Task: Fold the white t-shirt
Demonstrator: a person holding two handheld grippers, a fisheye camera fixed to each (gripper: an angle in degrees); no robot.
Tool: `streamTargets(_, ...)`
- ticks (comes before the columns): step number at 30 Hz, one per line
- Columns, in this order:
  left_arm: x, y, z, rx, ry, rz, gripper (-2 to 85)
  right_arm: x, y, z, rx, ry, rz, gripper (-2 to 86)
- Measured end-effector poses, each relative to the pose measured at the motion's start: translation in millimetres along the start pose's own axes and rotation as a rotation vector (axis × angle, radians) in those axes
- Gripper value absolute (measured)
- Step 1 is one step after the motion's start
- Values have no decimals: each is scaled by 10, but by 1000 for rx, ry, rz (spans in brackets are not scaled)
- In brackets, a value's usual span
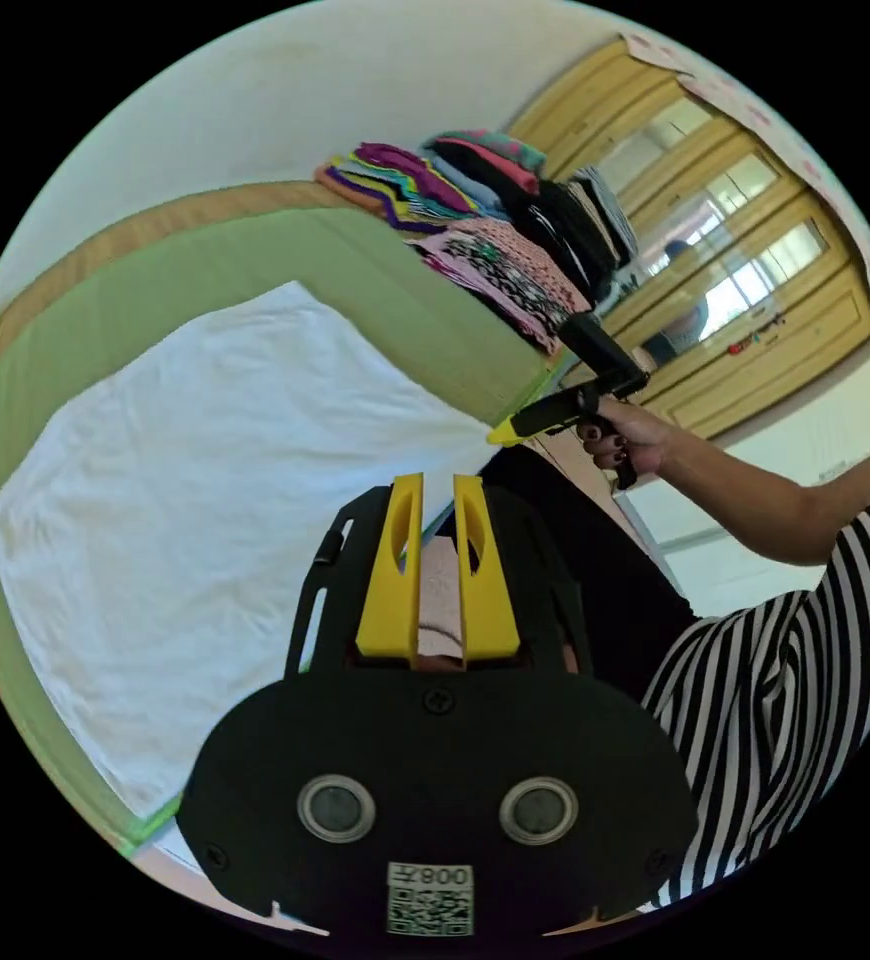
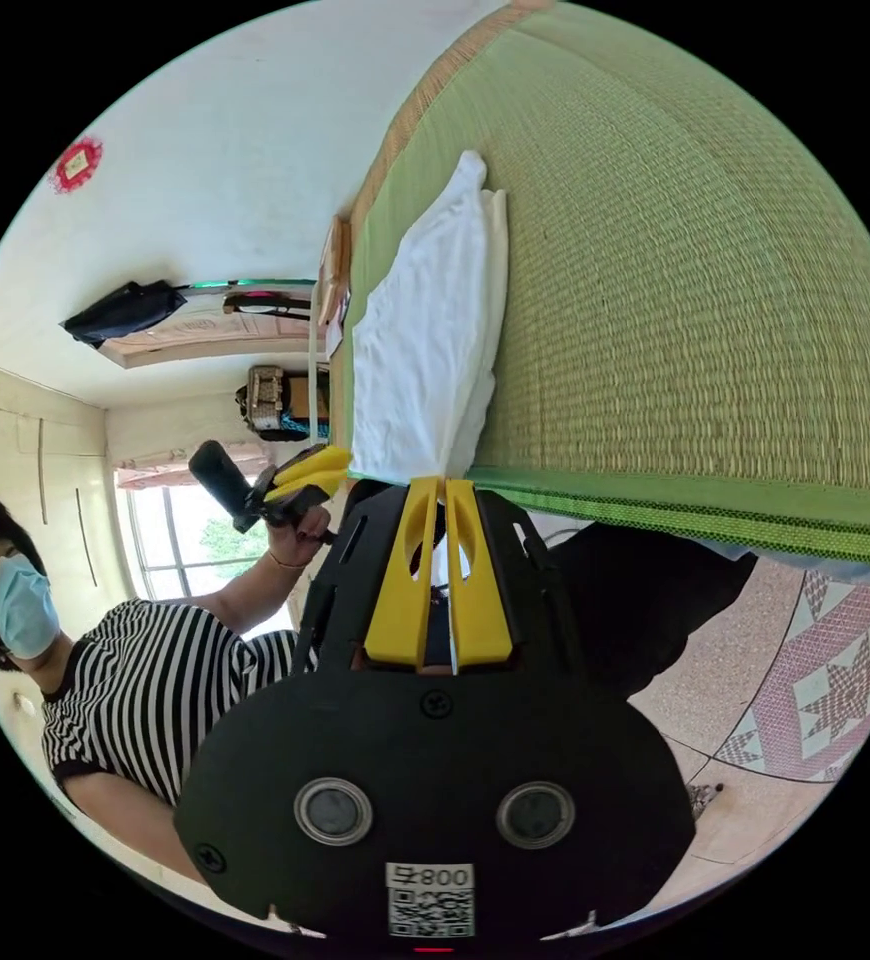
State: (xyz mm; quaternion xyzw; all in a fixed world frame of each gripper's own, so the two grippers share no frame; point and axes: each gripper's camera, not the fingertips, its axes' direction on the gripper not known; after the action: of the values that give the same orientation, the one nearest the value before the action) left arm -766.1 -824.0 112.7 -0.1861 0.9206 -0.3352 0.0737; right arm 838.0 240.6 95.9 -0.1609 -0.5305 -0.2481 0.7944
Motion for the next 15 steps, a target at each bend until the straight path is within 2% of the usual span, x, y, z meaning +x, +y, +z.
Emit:
streamTargets(6, 676, -284, 1024, -136, -120, 274, 80, -82, 18, -128, 15, -62, -34, 10)
streamTargets(12, 942, -203, 1735, -190, -302, 319, 37, -84, 2, -174, 5, -53, -30, 10)
streamTargets(15, 937, -154, 1923, -179, -299, 296, 22, -94, -5, -211, 5, -76, -41, 10)
